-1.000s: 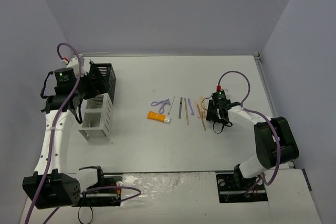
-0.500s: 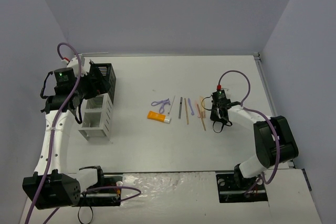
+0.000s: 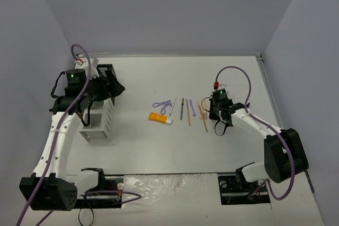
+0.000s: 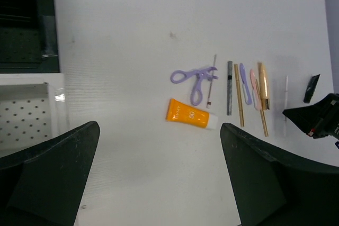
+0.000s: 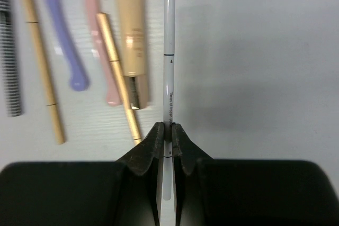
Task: Organize the makeup
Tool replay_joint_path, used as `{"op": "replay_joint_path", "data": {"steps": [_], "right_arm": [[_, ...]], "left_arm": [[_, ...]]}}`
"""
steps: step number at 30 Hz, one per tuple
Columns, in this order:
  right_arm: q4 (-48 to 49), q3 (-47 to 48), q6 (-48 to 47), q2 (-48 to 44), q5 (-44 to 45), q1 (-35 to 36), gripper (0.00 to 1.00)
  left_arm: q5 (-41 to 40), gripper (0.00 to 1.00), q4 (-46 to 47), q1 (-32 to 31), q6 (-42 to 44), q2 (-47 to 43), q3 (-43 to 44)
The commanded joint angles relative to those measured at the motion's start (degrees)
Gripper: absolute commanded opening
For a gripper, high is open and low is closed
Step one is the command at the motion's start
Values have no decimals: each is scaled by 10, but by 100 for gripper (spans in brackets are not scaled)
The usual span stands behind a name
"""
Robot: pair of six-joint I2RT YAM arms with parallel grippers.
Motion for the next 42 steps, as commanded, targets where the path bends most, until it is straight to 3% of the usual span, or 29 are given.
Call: {"op": "replay_joint_path", "data": {"steps": [1, 11, 24, 27, 32, 36, 39, 40, 42], "right_arm": [[23, 55, -34, -85, -5, 66, 0], [207, 37, -92, -195, -149, 174, 0], [303, 28, -88, -173, -198, 213, 0], [314, 30, -83, -168, -198, 220, 0], [332, 31, -74, -159, -189, 227, 0], [339, 32, -69, -153, -182, 229, 0], [343, 33, -67, -148, -172, 229, 0], [344, 33, -68, -145, -171, 228, 0], [346, 35, -67, -140, -164, 229, 5]], "left_arm": [[24, 97, 57, -64, -47, -13, 33], [-9, 97, 158, -244, -111, 39, 69], [-48, 97, 243, -312, -152, 77, 82], [-64, 91, 254, -323, -155, 87, 82], [-81, 62, 267, -341, -163, 102, 84], [-92, 25, 269, -346, -166, 107, 82], [-102, 5, 265, -347, -163, 106, 84], [-104, 0, 263, -347, -161, 106, 84], [-108, 0, 260, -347, -155, 107, 84]]}}
